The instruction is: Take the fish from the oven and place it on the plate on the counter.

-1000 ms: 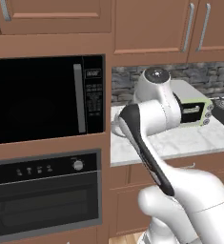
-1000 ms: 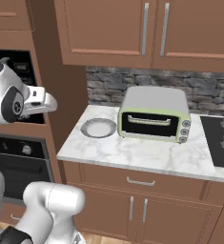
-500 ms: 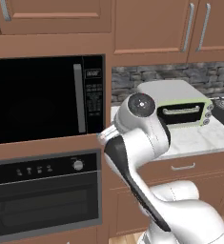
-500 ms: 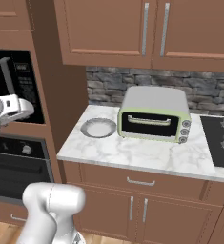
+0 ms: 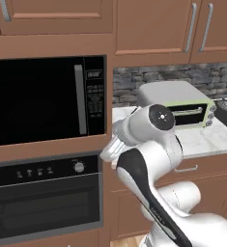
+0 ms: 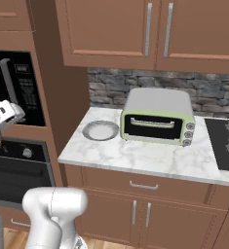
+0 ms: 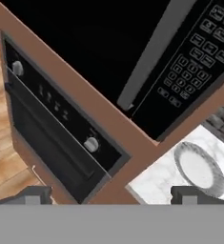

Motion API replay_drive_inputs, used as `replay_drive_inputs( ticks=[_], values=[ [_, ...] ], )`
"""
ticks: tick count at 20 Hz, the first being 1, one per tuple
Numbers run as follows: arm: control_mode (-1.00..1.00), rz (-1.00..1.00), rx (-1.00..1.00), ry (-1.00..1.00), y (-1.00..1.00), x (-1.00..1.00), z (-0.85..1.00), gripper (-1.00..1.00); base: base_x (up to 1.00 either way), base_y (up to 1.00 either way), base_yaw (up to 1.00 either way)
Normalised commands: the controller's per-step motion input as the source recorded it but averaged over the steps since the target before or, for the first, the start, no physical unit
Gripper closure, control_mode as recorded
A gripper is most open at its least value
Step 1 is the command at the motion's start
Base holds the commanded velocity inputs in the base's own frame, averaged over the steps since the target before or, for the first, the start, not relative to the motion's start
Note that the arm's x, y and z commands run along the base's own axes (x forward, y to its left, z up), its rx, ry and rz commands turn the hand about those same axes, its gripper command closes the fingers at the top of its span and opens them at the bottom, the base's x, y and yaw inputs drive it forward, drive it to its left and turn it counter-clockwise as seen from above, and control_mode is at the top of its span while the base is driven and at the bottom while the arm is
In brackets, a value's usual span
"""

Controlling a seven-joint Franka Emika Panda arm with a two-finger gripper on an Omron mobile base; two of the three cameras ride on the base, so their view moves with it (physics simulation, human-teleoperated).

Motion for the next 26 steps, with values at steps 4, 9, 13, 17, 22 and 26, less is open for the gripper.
replay_drive_inputs(
  ticks=[4,9,13,17,22,26],
  values=[
    [-1.00,0.22,-0.27,-0.10,0.95,-0.50,-0.06,-1.00,0.00,0.00,0.00],
    [-1.00,0.09,-0.30,-0.11,0.98,-0.51,-0.34,-1.00,0.00,0.00,0.00],
    [-1.00,0.04,-0.21,-0.11,0.76,-0.40,-0.55,-1.00,0.00,0.00,0.00],
    [-1.00,0.02,-0.12,-0.12,0.45,-0.29,-0.83,-1.00,0.00,0.00,0.00],
    [-1.00,0.00,-0.11,-0.08,0.33,-0.08,-0.78,-1.00,0.00,0.00,0.00],
    [-1.00,0.00,-0.08,-0.06,0.05,0.00,-0.35,-1.00,0.00,0.00,0.00]
  ],
)
